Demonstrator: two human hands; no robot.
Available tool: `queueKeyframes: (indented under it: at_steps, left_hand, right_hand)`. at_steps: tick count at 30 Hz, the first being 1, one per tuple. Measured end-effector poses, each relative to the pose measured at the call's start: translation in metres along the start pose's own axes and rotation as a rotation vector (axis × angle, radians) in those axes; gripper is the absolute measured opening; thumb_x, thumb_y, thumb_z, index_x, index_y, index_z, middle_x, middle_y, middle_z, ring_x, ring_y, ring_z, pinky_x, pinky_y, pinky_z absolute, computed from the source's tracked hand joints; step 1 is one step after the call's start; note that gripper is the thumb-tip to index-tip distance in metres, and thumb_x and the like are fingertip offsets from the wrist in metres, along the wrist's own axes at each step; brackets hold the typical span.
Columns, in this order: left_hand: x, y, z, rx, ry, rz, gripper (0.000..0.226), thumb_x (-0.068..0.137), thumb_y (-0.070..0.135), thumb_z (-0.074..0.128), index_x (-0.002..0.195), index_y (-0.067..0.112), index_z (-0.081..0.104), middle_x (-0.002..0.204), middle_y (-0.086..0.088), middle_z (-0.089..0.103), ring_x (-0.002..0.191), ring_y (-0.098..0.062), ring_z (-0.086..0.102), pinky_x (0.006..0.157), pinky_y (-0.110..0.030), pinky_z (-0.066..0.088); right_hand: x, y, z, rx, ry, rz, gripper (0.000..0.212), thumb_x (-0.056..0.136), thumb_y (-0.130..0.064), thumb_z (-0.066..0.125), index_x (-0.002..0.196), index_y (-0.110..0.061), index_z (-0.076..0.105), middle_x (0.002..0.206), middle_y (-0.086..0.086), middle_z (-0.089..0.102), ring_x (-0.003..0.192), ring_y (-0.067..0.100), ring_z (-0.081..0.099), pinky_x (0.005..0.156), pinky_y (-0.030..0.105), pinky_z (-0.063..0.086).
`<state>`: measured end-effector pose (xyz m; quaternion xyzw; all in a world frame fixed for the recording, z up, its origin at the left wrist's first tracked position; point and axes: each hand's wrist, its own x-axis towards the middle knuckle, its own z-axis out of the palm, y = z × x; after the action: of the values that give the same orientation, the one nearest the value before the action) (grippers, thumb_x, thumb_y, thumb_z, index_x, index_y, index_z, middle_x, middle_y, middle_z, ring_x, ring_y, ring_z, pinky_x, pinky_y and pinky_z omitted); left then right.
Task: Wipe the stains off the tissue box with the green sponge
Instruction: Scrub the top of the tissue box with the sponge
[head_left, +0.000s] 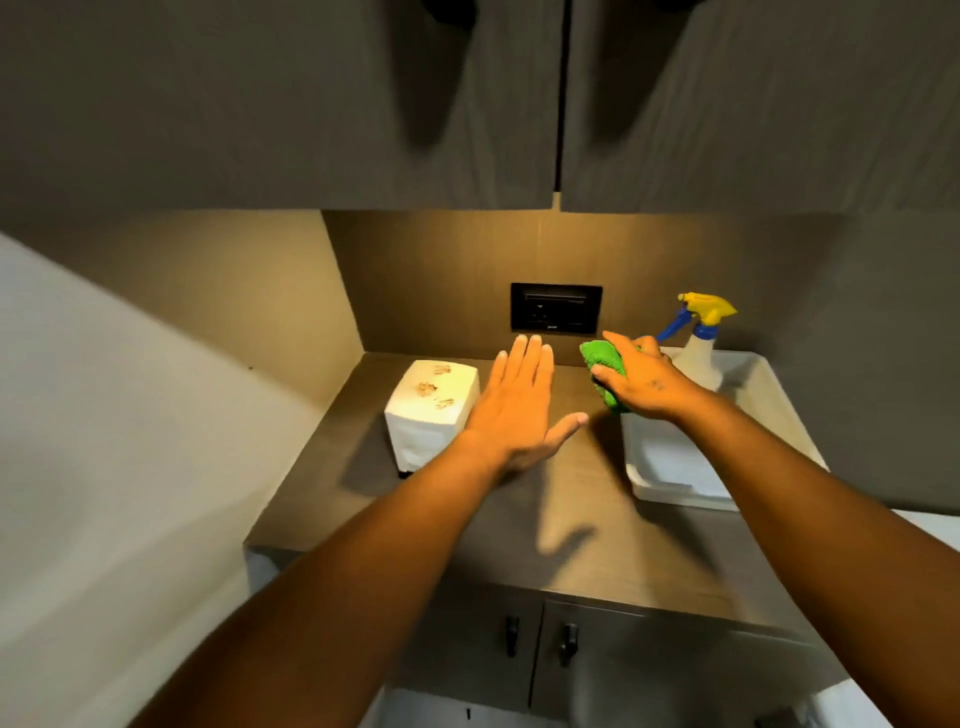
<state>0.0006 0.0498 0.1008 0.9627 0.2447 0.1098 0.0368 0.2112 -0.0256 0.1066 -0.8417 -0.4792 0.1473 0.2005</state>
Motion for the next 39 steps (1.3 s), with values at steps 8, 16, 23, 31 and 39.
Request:
queueKeyframes:
  at_steps: [8, 16, 23, 31, 39]
  left_hand:
    - [-0.034, -0.109, -0.017, -0.044, 0.119, -0.176, 0.12, 0.078, 0.093, 0.02, 0.16, 0.008, -0.006, 0.17, -0.011, -0.01, 0.154, -0.021, -0.018, 0.118, -0.037, -0.017]
    - [-0.053, -0.182, 0.009, -0.496, -0.05, -0.348, 0.15, 0.047, 0.105, 0.043, 0.16, 0.022, -0.009, 0.171, 0.001, -0.01, 0.156, -0.018, -0.009, 0.123, -0.044, 0.002]
    - [-0.059, -0.163, 0.026, -0.858, 0.041, -0.345, 0.14, 0.052, 0.074, 0.08, 0.161, 0.024, 0.007, 0.161, -0.004, 0.03, 0.137, -0.024, 0.044, 0.109, -0.047, 0.046]
    - [-0.04, -0.185, 0.02, -0.901, -0.155, -0.189, 0.146, 0.057, 0.044, 0.097, 0.159, 0.031, -0.007, 0.164, -0.004, 0.022, 0.141, -0.026, 0.037, 0.114, -0.044, 0.039]
    - [-0.056, -0.191, 0.045, -0.857, -0.126, -0.267, 0.137, 0.046, 0.067, 0.093, 0.155, 0.032, 0.017, 0.149, -0.001, 0.048, 0.129, -0.023, 0.053, 0.103, -0.042, 0.052]
  right_hand:
    - [0.01, -0.08, 0.032, 0.076, -0.057, -0.13, 0.068, 0.097, -0.051, 0.047, 0.155, -0.028, 0.019, 0.149, 0.022, 0.028, 0.133, 0.043, 0.039, 0.111, 0.051, 0.034]
    - [0.026, -0.119, 0.057, 0.152, -0.072, -0.111, 0.071, 0.096, -0.05, 0.048, 0.156, -0.03, 0.014, 0.151, 0.018, 0.027, 0.129, 0.037, 0.044, 0.101, 0.043, 0.042]
    - [0.037, -0.134, 0.086, 0.214, -0.059, -0.067, 0.058, 0.092, -0.048, 0.057, 0.135, -0.027, 0.024, 0.139, 0.013, 0.042, 0.106, 0.015, 0.055, 0.08, 0.025, 0.051]
    - [0.026, -0.141, 0.095, 0.123, 0.021, -0.066, 0.061, 0.093, -0.063, 0.041, 0.144, -0.031, 0.036, 0.142, 0.012, 0.042, 0.119, 0.024, 0.05, 0.087, 0.029, 0.048]
    - [0.023, -0.149, 0.102, -0.005, 0.088, -0.112, 0.061, 0.092, -0.067, 0.033, 0.148, -0.041, 0.037, 0.153, 0.007, 0.032, 0.137, 0.029, 0.034, 0.107, 0.05, 0.041]
